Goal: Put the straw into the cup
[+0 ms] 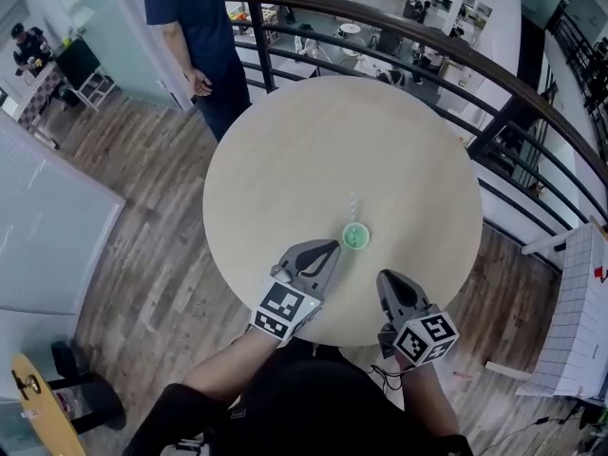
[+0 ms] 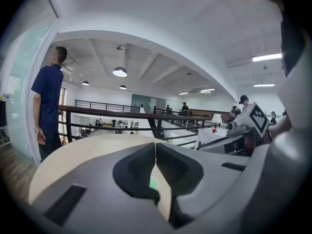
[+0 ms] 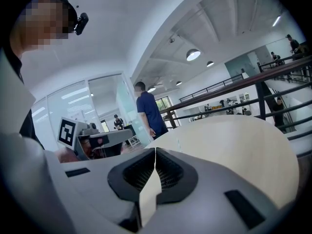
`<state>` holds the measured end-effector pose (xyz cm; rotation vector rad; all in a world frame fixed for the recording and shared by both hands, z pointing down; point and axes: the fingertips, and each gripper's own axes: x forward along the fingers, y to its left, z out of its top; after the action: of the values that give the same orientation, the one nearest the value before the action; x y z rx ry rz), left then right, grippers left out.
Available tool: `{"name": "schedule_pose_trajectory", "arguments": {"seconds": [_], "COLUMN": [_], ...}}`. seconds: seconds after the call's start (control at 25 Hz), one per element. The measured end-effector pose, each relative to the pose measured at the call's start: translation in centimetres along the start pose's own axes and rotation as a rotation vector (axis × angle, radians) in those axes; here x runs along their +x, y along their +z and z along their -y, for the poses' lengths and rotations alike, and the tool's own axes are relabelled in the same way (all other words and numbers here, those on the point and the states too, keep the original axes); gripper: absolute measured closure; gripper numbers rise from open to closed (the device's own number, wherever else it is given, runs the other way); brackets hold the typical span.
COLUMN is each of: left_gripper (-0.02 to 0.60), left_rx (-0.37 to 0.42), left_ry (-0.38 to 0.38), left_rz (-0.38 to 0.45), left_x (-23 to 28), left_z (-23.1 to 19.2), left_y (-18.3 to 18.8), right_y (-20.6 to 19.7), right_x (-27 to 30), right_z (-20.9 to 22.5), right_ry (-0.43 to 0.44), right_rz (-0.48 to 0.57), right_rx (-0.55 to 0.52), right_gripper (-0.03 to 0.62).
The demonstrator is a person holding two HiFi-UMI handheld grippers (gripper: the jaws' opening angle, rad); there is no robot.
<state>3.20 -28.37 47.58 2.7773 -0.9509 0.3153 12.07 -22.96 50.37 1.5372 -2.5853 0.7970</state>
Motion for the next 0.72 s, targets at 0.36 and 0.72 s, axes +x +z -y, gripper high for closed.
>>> {"name": "schedule_pose_trajectory", "arguments": {"seconds": [0.36,0.72], "left_gripper": [0.574,0.574], "left_rx": [0.0,-0.02], "left_ry": [0.022,0.018], "left_rz": [0.085,0.134], "left_x": [-4.8,-8.3], "left_z": [0.9,2.2], "left_y": [3.5,5.4], "right_y": [2.7,5.4], "right_x": [-2.0,-4.9], "right_z": [-2.1,-3.9], "right_ry": [0.019,0.039], "right_rz": [0.069,0.144], "right_rx": [-0.041,-0.09], "right_gripper": [0.571,0.572]}}
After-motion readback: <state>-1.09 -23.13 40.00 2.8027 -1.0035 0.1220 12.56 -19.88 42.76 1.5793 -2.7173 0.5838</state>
